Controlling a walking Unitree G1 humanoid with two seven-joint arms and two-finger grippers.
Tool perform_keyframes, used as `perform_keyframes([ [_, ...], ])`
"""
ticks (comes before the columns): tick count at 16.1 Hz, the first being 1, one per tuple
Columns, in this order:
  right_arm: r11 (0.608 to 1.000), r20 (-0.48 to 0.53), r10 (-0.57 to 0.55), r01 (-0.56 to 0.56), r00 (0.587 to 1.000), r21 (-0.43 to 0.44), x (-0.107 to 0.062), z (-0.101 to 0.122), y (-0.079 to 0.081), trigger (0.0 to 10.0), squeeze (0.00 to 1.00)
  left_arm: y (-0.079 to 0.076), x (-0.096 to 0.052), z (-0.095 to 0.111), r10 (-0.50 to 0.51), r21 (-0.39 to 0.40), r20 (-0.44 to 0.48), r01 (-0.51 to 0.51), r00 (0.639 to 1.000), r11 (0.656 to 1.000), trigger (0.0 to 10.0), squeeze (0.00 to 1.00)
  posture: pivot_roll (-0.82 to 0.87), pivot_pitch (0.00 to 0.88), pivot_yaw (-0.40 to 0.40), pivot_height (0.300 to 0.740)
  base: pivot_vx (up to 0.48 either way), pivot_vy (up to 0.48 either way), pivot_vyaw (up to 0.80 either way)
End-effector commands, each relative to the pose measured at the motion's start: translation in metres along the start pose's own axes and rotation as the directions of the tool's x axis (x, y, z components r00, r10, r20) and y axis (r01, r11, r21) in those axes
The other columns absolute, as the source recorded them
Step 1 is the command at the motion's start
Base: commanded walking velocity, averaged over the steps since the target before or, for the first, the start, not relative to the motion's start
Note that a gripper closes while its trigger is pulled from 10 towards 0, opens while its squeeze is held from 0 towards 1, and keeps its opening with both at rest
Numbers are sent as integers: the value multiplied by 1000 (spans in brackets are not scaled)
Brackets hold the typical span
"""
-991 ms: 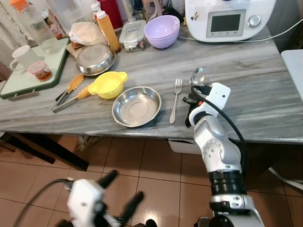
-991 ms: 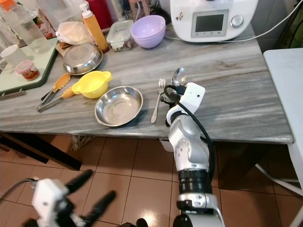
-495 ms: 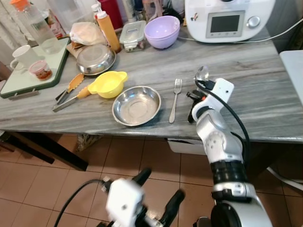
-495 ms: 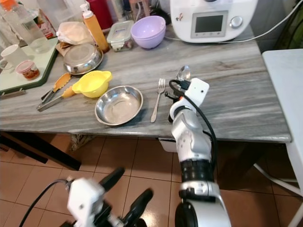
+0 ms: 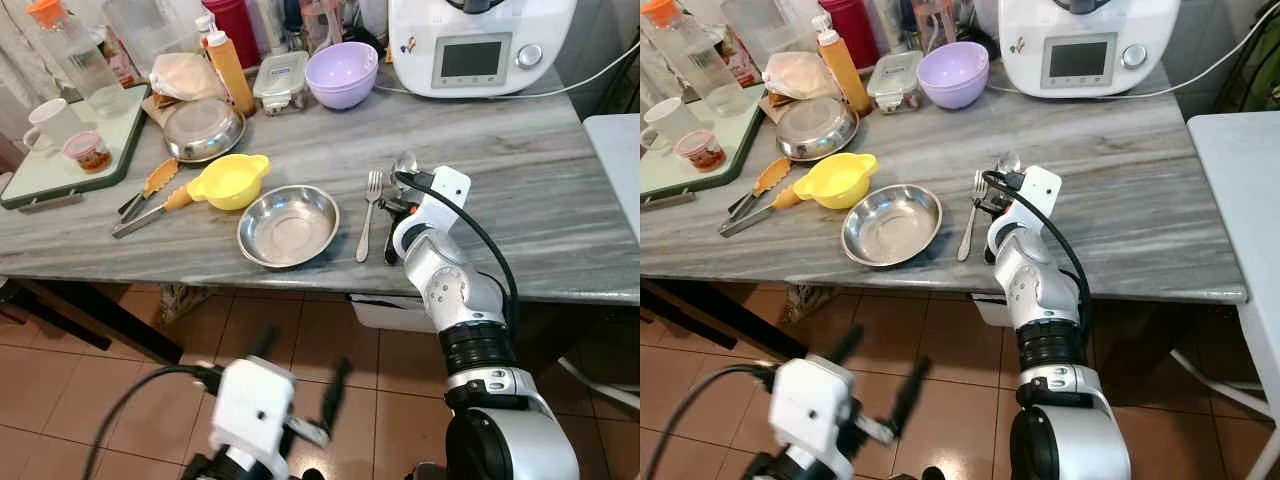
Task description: Setting the table
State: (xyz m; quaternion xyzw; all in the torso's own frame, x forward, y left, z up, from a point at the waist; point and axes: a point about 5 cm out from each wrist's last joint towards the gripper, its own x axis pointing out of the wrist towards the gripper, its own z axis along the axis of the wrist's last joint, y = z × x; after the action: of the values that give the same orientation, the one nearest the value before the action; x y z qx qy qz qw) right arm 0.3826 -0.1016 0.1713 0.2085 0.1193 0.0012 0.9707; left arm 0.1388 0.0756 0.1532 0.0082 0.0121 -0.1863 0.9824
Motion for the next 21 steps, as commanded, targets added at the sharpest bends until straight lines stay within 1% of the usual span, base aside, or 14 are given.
perform_keyframes([
  [1, 999, -169, -49, 48, 984, -8, -1, -39, -7, 10000, 1000, -143, -1, 4, -363, -210, 1, 355, 932, 911, 10000, 0, -224, 183, 187, 740, 0, 0, 0],
  [2, 996, -168, -82, 73, 982, -57, 0, -39, -11, 10000, 1000, -178, 11, 14, -371, -210, 18, 366, 929, 907, 10000, 0, -224, 184, 186, 740, 0, 0, 0],
  [3, 994, -168, -91, 80, 982, -69, 0, -38, -12, 10000, 1000, -185, 13, 17, -374, -211, 22, 370, 927, 905, 10000, 0, -224, 184, 186, 740, 0, 0, 0],
  [4, 992, -167, -104, 91, 980, -84, 0, -37, -14, 10000, 1000, -209, 15, 20, -387, -224, 16, 380, 922, 897, 10000, 0, -226, 184, 186, 740, 0, 0, 0],
  [5, 985, -178, -140, 117, 974, -130, 1, -36, -19, 10000, 1000, -109, 88, 52, -301, -218, 54, 305, 952, 927, 10000, 0, -235, 185, 184, 740, 0, 0, 0],
  [6, 984, -192, -143, 117, 971, -137, 1, -37, -20, 10000, 1000, -43, 105, 84, -276, -210, 149, 303, 950, 930, 10000, 0, -235, 185, 184, 740, 0, 0, 0],
  [7, 979, -205, -161, 128, 965, -161, 0, -37, -23, 10000, 1000, 5, 112, 63, -264, -189, 123, 284, 957, 940, 10000, 0, -243, 186, 179, 740, 0, 0, 0],
  [8, 977, -206, -164, 130, 965, -172, 0, -37, -24, 10000, 1000, 24, 113, 55, -252, -183, 116, 270, 961, 945, 10000, 0, -243, 186, 179, 740, 0, 0, 0],
  [9, 976, -206, -169, 134, 964, -172, 0, -37, -25, 10000, 1000, 60, 112, 35, -232, -171, 98, 246, 968, 954, 10000, 0, -245, 186, 175, 740, 0, 0, 0],
  [11, 967, -189, -183, 141, 965, -213, -1, -34, -32, 10000, 1000, 118, 112, 14, -183, -170, 58, 190, 981, 967, 10000, 0, -254, 189, 176, 740, 0, 0, 0],
  [12, 962, -184, -192, 149, 964, -228, -2, -34, -34, 10000, 1000, 134, 111, 8, -176, -185, 46, 182, 983, 966, 10000, 0, -254, 189, 176, 740, 0, 0, 0],
  [14, 964, -191, -177, 131, 966, -232, -4, -38, -33, 10000, 1000, 142, 105, -6, -177, -173, 46, 183, 983, 968, 10000, 0, -249, 189, 186, 740, 0, 0, 0],
  [16, 959, -92, -86, 58, 992, -277, -10, -32, -26, 10000, 1000, 155, 112, -26, -62, -131, 88, 73, 994, 989, 10000, 0, -237, 186, 189, 740, 0, 0, 0],
  [21, 932, 31, -4, 15, 1000, -363, -23, -25, -23, 10000, 1000, 133, 137, -30, -40, -57, 169, 50, 985, 997, 10000, 0, -251, 179, 194, 740, 0, 0, 0],
])
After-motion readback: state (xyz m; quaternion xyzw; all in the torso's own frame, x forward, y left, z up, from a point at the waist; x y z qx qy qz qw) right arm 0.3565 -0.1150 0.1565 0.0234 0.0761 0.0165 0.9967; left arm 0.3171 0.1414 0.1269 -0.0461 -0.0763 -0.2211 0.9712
